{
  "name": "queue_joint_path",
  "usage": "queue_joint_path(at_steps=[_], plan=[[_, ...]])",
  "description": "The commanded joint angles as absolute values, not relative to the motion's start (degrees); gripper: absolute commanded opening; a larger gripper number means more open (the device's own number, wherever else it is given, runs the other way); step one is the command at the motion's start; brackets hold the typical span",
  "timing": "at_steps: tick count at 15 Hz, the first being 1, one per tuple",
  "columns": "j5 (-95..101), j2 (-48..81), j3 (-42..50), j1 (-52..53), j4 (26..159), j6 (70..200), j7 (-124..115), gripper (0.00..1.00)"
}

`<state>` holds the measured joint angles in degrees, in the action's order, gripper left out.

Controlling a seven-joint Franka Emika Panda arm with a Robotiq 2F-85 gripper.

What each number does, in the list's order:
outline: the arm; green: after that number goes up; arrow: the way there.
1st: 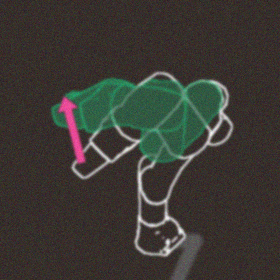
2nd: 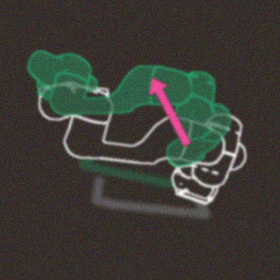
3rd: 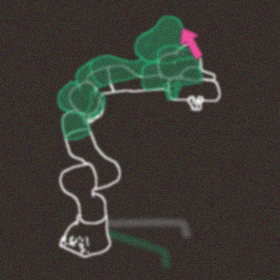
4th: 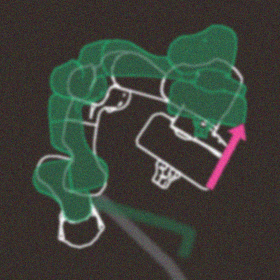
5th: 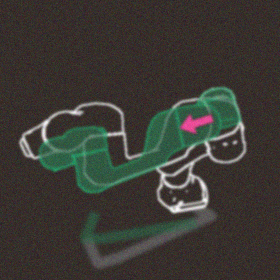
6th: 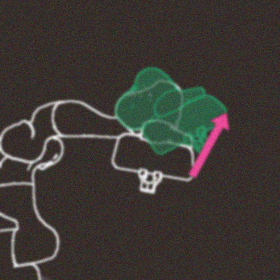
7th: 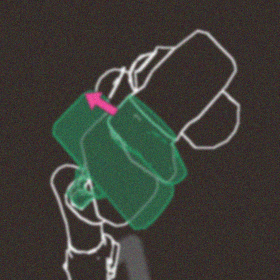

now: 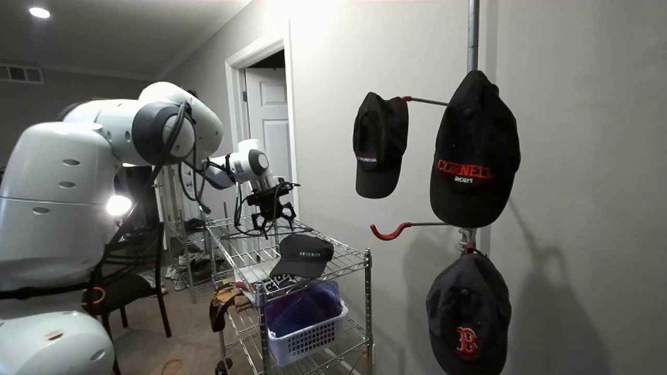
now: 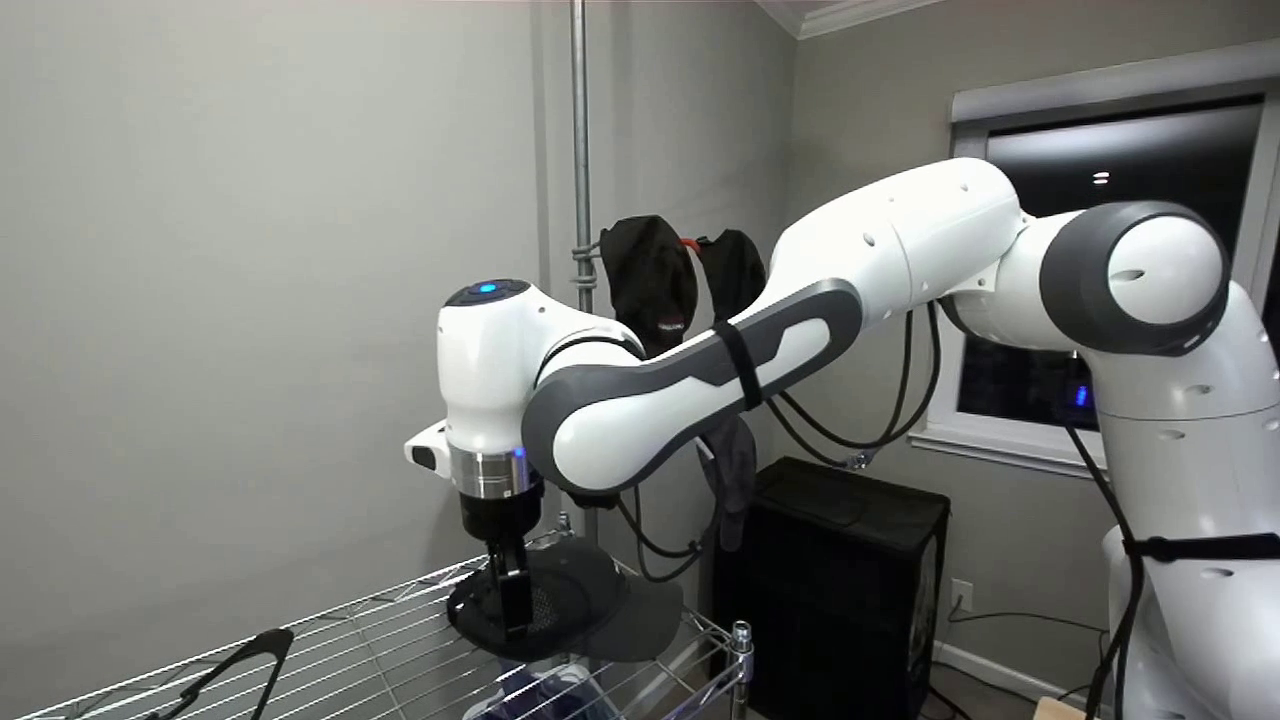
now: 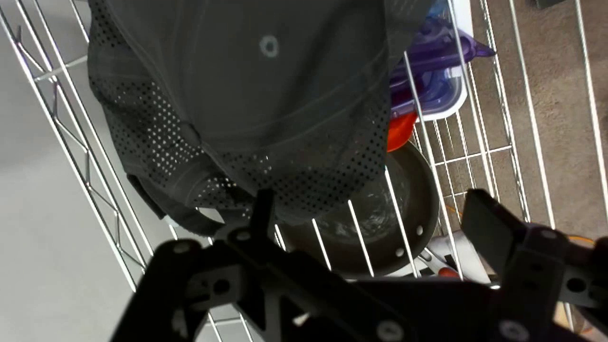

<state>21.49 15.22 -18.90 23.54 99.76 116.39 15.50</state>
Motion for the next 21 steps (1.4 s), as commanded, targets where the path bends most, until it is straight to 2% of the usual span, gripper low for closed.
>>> queue_joint_path(at_steps=[1,3,7,13,17,21], plan=[[23.19,16.04,-18.29,23.85,99.22,113.59,14.98,0.75],[23.24,16.19,-18.23,23.90,99.37,112.91,15.00,0.68],[23.04,15.97,-18.42,24.00,99.83,112.03,15.20,0.41],[22.90,15.44,-18.42,23.96,100.57,111.15,14.86,0.05],[23.43,14.59,-18.08,23.91,100.34,110.81,13.86,0.00],[25.61,11.42,-16.73,23.51,99.47,110.50,9.32,0.04]])
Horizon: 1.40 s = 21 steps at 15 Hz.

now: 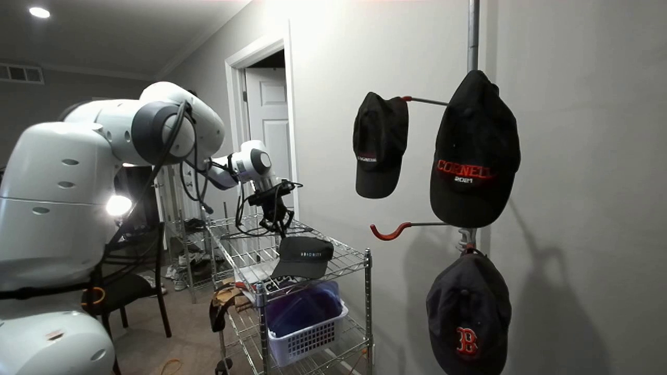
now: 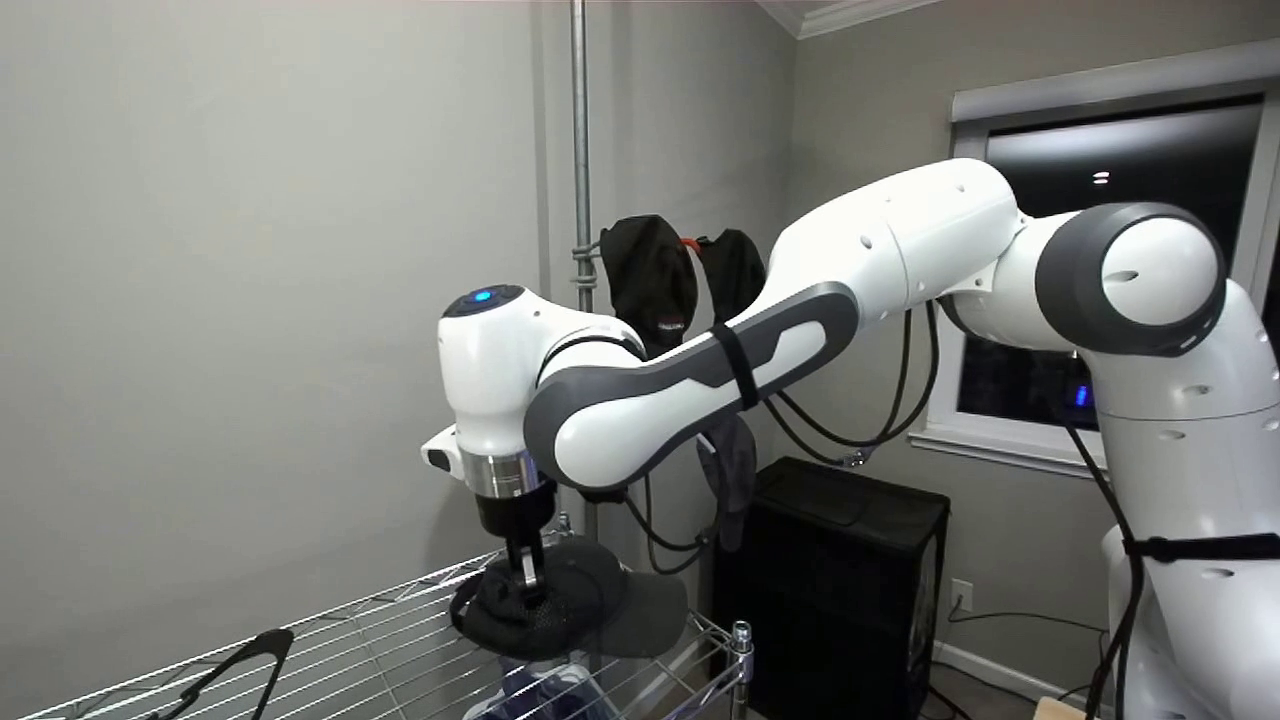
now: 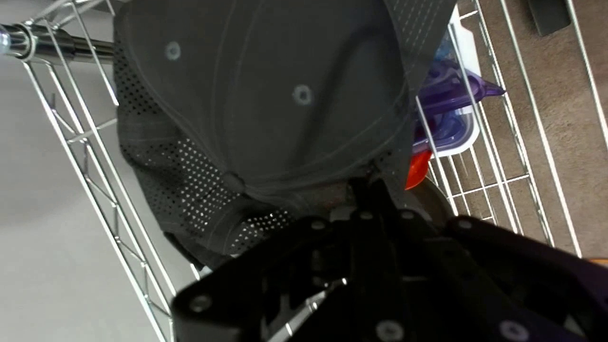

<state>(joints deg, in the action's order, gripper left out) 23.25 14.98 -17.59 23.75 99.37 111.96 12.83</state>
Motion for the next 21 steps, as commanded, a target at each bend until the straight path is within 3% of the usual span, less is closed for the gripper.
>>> queue_joint_path(at_steps=[1,7,8,9,21], plan=[[26.22,10.64,-16.43,23.35,99.00,110.47,8.49,0.03],[32.11,6.52,-15.78,22.83,95.16,109.32,5.38,0.03],[31.57,6.50,-16.03,22.73,94.75,109.25,5.83,0.19],[30.80,6.50,-16.24,22.66,94.61,109.57,6.21,0.28],[27.18,16.95,-17.70,23.89,95.93,110.85,8.44,0.98]])
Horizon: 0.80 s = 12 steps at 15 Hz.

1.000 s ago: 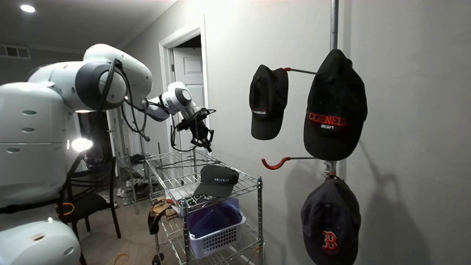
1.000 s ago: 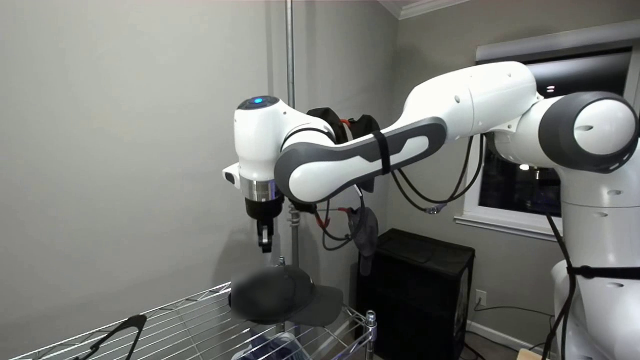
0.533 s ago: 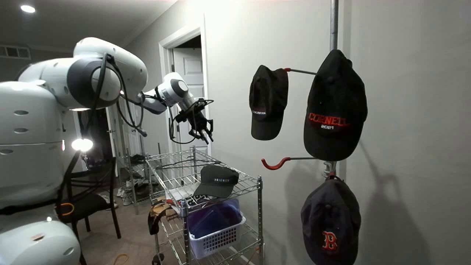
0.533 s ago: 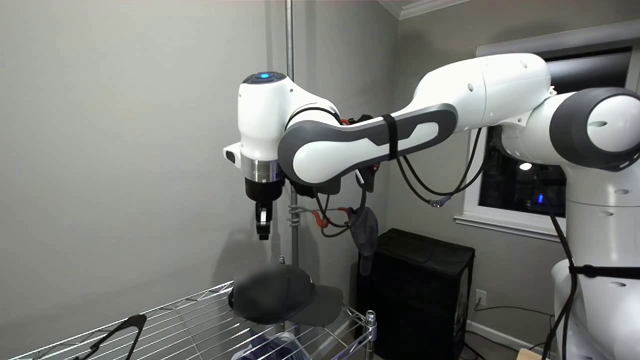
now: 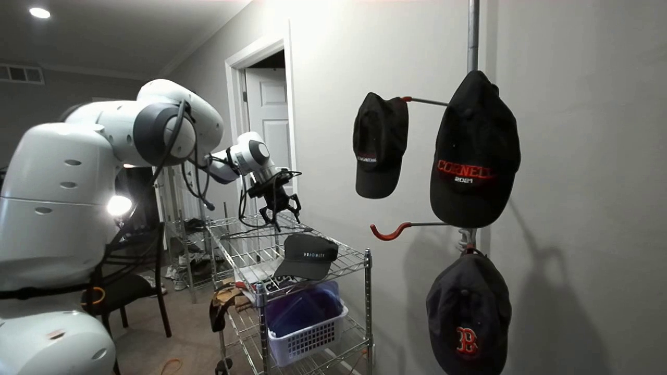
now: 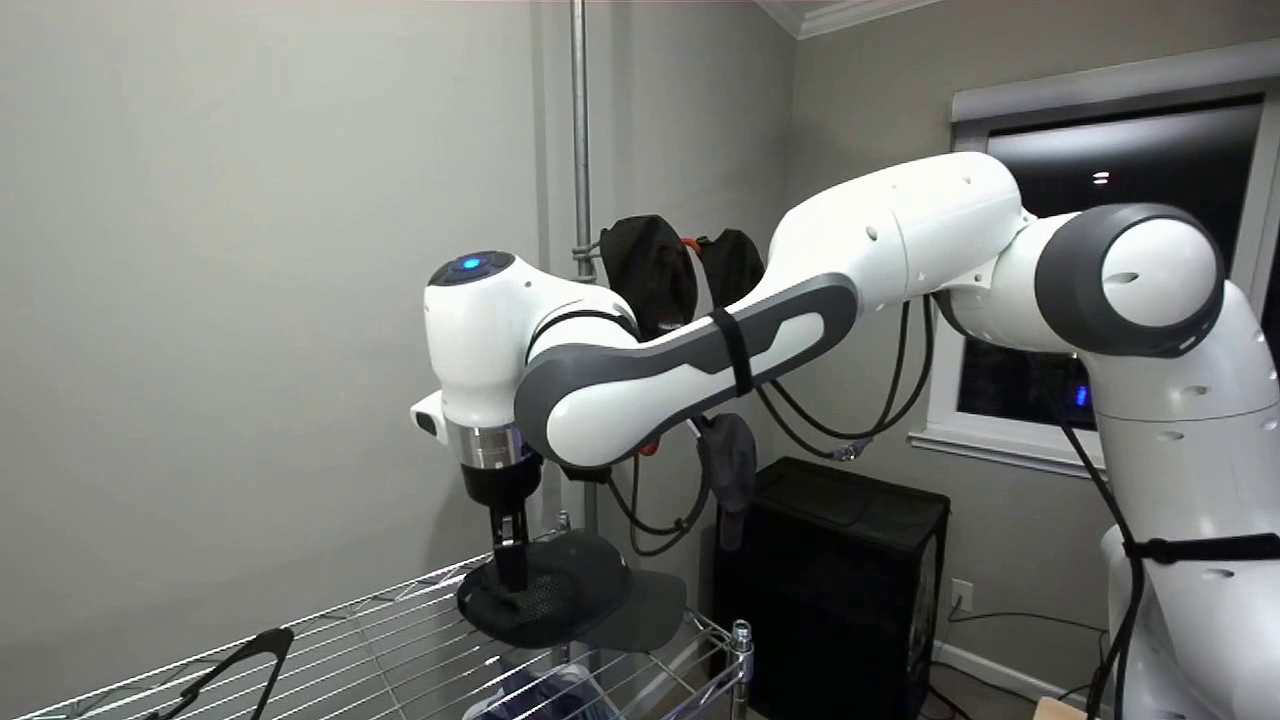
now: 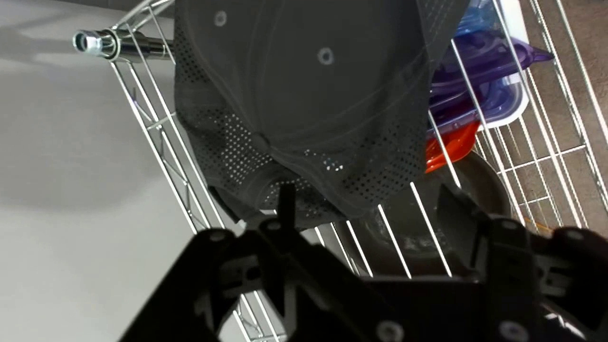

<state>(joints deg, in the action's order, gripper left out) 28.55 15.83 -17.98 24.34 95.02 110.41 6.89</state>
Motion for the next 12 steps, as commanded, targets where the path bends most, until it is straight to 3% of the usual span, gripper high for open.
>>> queue_joint_path(at_steps=[1,4,5,6,12], plan=[[27.11,17.48,-17.55,23.82,96.11,110.82,8.41,1.00],[26.48,18.31,-17.13,23.50,96.73,110.81,8.36,1.00],[26.16,18.51,-17.00,23.44,96.87,110.82,8.37,0.91],[25.55,18.63,-16.89,23.41,96.98,110.60,8.23,0.75],[24.45,18.22,-16.53,23.38,98.49,110.56,8.13,0.36]])
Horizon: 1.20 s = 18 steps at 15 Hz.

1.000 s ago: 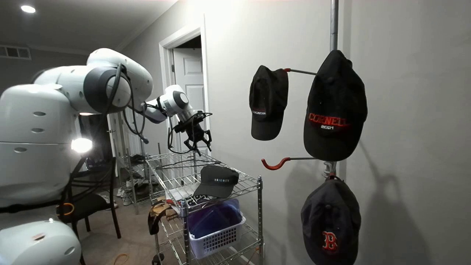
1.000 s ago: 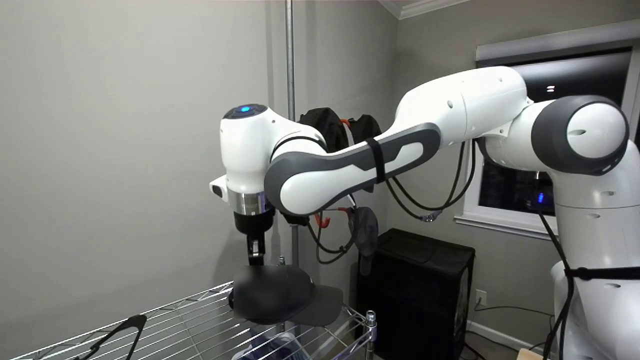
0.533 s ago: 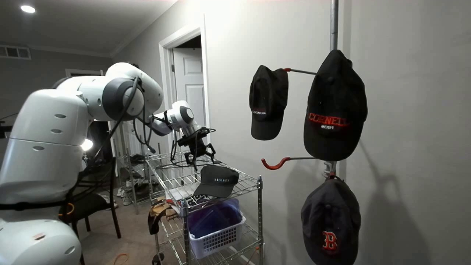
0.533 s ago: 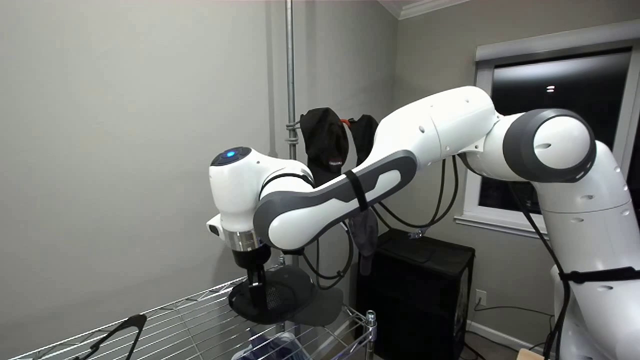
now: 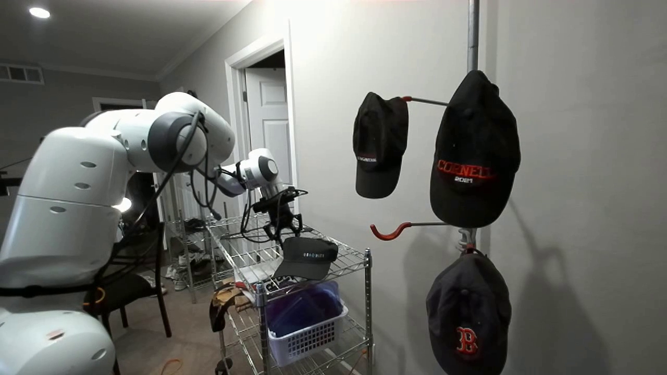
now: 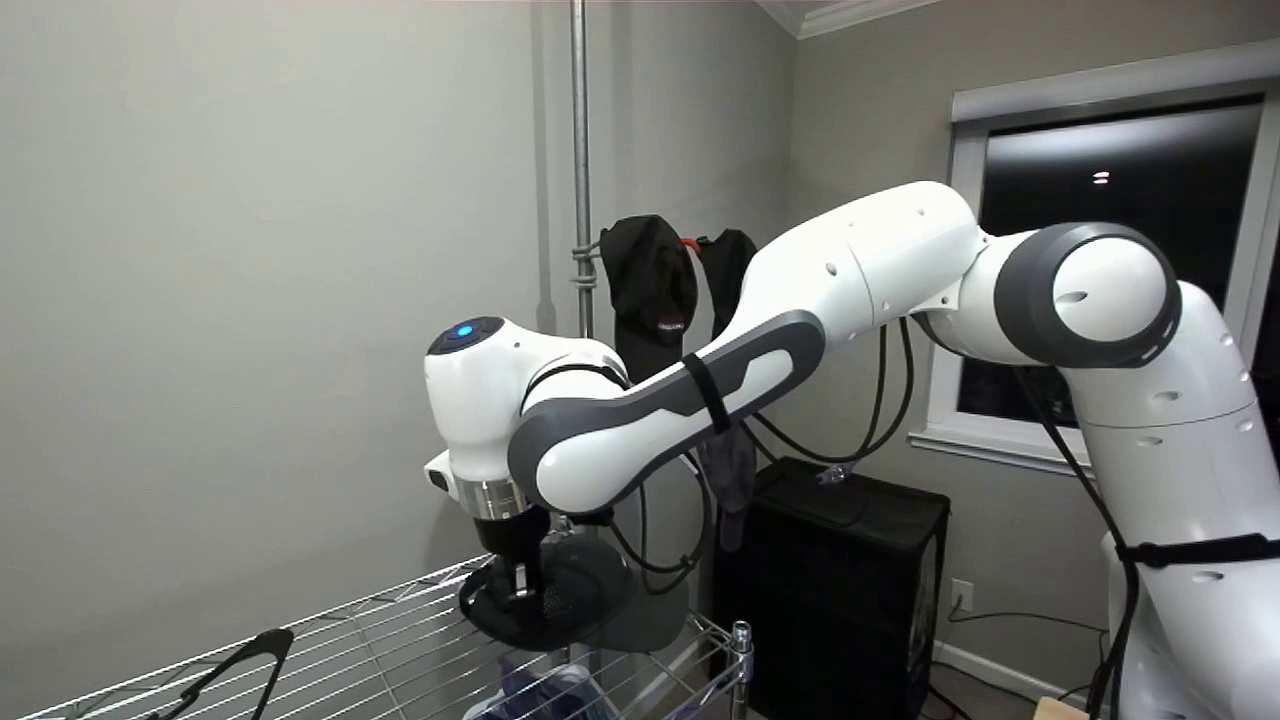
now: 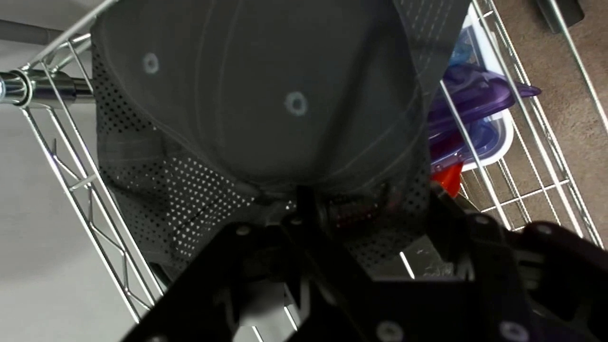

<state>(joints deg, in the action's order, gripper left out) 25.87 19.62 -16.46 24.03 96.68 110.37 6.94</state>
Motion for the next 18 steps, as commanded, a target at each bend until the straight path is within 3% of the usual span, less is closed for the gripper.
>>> queue_joint_path(at_steps=[1,6,18], plan=[[24.33,18.14,-16.51,23.36,98.55,110.55,8.16,0.29],[25.72,17.15,-15.79,23.53,98.05,109.60,7.34,0.02],[41.66,8.77,-13.69,23.51,92.98,102.48,3.17,0.00]])
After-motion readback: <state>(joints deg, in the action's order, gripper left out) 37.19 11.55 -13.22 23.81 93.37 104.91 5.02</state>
